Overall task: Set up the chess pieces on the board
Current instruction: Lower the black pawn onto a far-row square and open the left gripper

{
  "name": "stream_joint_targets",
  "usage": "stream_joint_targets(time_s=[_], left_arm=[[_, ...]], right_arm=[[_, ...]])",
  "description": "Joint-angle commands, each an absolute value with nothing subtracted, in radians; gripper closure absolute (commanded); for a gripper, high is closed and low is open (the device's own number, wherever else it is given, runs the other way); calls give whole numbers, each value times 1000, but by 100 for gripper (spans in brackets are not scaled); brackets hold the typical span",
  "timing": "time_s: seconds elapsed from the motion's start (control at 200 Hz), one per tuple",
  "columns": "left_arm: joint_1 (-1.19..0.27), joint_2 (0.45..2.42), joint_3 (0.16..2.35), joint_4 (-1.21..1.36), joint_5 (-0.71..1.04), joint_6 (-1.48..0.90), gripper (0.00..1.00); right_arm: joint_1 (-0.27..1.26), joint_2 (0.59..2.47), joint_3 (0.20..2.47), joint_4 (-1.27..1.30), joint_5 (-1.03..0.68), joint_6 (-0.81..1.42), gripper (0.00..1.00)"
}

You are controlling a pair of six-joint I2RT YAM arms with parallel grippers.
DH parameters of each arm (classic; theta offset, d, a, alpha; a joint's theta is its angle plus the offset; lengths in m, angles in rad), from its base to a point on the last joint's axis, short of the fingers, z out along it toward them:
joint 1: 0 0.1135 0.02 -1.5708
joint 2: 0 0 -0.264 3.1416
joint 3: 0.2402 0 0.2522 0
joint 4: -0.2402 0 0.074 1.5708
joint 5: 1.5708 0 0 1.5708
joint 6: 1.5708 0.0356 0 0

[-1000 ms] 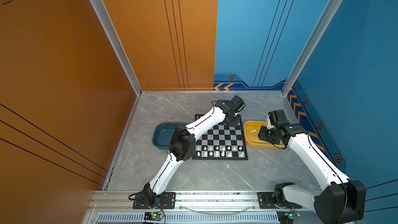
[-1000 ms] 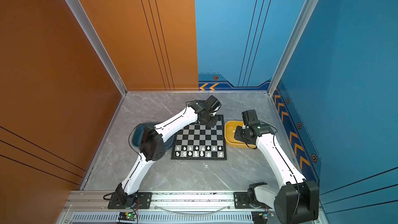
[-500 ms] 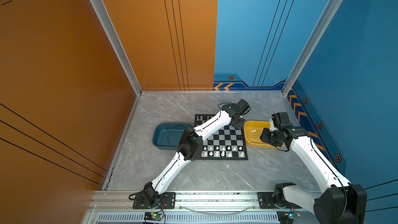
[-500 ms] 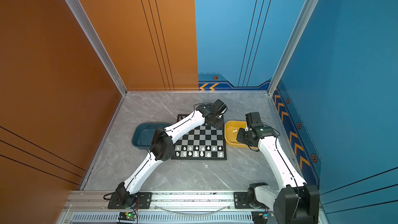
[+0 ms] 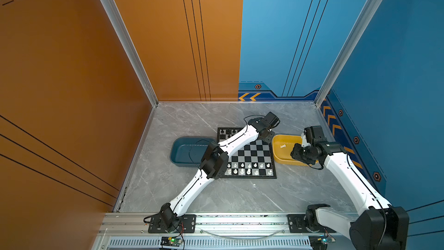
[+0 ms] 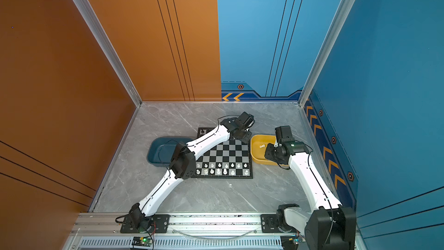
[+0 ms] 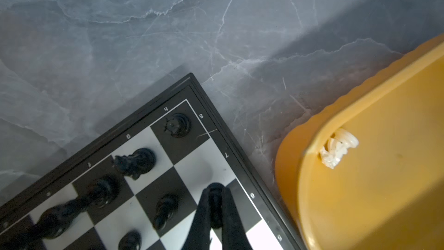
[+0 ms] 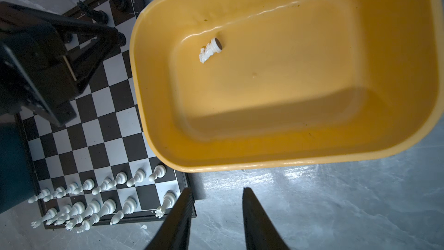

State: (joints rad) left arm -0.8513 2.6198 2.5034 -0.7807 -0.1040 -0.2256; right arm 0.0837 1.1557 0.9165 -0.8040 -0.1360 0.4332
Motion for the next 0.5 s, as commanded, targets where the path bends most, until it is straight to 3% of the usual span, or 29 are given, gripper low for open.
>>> stream_joint_targets(time_s=[0.0, 0.496], left_arm=[[-845, 2646, 2495, -752, -109, -240, 100], [-843, 2648, 2485, -748, -140, -226, 98]], right_arm=[[74, 1136, 900, -832, -153, 411, 62], [66, 1150, 895, -824, -160, 410, 62]])
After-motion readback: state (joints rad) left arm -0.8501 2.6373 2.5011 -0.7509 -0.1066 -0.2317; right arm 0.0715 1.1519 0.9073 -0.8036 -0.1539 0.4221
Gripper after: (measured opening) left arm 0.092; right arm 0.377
